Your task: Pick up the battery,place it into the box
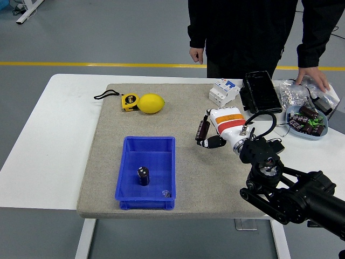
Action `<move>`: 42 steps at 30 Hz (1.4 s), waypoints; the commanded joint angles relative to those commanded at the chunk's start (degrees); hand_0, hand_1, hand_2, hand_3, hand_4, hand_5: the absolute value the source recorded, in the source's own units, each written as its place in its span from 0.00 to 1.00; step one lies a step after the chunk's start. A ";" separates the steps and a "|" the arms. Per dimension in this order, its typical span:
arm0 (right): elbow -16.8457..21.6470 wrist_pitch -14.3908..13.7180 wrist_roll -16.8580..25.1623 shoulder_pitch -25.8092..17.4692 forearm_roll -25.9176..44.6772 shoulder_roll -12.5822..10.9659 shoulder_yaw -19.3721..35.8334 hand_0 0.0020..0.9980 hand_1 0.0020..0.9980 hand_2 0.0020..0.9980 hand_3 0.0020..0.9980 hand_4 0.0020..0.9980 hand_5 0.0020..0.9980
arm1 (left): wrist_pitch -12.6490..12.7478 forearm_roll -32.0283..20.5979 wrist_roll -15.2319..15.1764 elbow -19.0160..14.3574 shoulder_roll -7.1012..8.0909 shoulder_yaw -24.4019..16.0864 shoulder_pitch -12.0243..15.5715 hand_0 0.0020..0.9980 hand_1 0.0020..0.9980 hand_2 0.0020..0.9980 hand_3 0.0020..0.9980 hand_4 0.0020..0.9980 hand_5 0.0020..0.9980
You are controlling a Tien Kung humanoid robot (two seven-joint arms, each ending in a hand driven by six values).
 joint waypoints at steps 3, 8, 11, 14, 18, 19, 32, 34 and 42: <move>3.11 0.09 -0.61 0.88 0.19 -0.45 1.16 0.15 0.12 0.20 0.51 0.98 0.40 | -0.03 0.14 0.03 0.00 0.11 -0.04 0.05 0.76 0.71 0.73 0.64 0.71 0.62; 7.68 0.31 -1.62 1.83 0.74 -0.42 2.13 0.15 0.12 0.20 0.51 0.98 0.40 | -0.01 0.49 0.09 0.00 0.23 -0.28 0.11 0.76 0.71 0.73 0.64 0.71 0.62; 10.87 0.55 -1.95 2.36 1.73 -0.17 1.53 0.15 0.12 0.20 0.50 0.97 0.40 | 0.02 0.53 0.06 0.00 0.27 -0.38 0.03 0.76 0.71 0.73 0.64 0.71 0.62; 13.46 1.04 -2.19 2.75 3.10 0.28 -0.09 0.15 0.12 0.20 0.50 0.97 0.40 | 0.01 0.32 0.00 0.00 0.28 -0.20 -0.08 0.76 0.71 0.73 0.64 0.71 0.62; 15.76 2.35 -2.59 3.26 3.83 1.21 -3.01 0.15 0.12 0.20 0.52 0.97 0.40 | 0.04 0.27 -0.03 0.00 0.26 -0.20 -0.25 0.76 0.71 0.73 0.64 0.71 0.62; 16.07 2.59 -2.61 3.37 3.99 1.48 -3.73 0.15 0.12 0.20 0.52 0.97 0.40 | 0.04 0.23 -0.04 0.00 0.25 -0.15 -0.29 0.76 0.71 0.73 0.64 0.71 0.62; 16.47 6.39 -1.40 4.07 4.78 2.22 -6.44 0.18 0.15 0.25 0.76 1.00 0.44 | 0.07 -0.08 -0.11 0.00 0.35 0.03 -0.56 0.76 0.71 0.73 0.64 0.71 0.62; 16.35 6.79 -1.18 4.06 4.67 2.23 -6.41 0.19 0.17 0.29 0.90 1.00 0.50 | 0.07 -0.03 -0.08 0.00 0.35 0.00 -0.55 0.76 0.71 0.73 0.64 0.71 0.62; 15.83 7.05 -0.73 3.83 4.29 2.08 -5.81 0.19 0.19 0.32 0.96 1.00 0.52 | 0.12 -0.09 -0.08 0.00 0.30 -0.01 -0.54 0.76 0.71 0.73 0.63 0.71 0.62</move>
